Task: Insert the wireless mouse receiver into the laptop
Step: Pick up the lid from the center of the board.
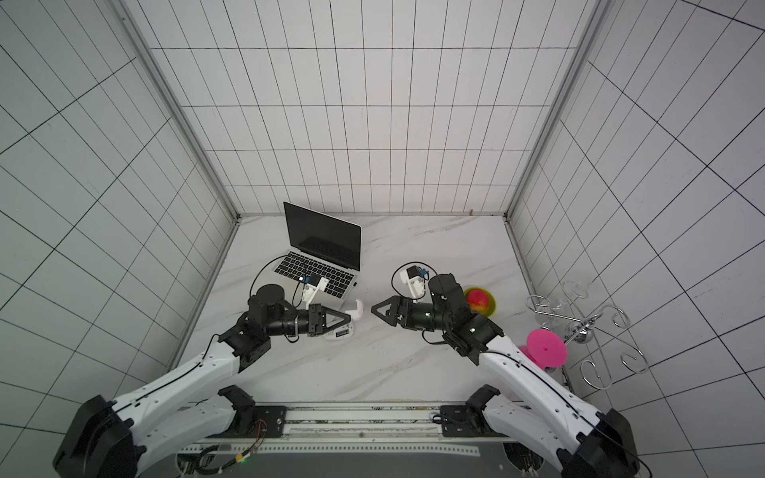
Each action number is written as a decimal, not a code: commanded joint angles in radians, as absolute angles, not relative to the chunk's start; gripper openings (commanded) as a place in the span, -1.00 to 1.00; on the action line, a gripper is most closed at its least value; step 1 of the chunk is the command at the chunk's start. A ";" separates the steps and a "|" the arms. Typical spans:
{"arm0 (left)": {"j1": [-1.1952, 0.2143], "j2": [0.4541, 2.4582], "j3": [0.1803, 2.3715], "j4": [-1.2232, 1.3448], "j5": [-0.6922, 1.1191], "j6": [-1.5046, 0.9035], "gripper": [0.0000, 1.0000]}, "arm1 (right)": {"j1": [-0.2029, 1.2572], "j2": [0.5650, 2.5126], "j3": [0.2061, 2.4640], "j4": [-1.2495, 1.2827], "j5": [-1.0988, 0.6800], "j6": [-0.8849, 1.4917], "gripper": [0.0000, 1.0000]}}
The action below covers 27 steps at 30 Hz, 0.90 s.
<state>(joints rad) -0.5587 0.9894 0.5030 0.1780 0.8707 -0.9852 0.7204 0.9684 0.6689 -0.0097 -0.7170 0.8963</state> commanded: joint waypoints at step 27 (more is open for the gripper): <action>-0.454 0.964 0.760 -0.345 0.833 -0.509 0.72 | 0.689 1.006 0.657 0.148 -0.913 0.840 -1.00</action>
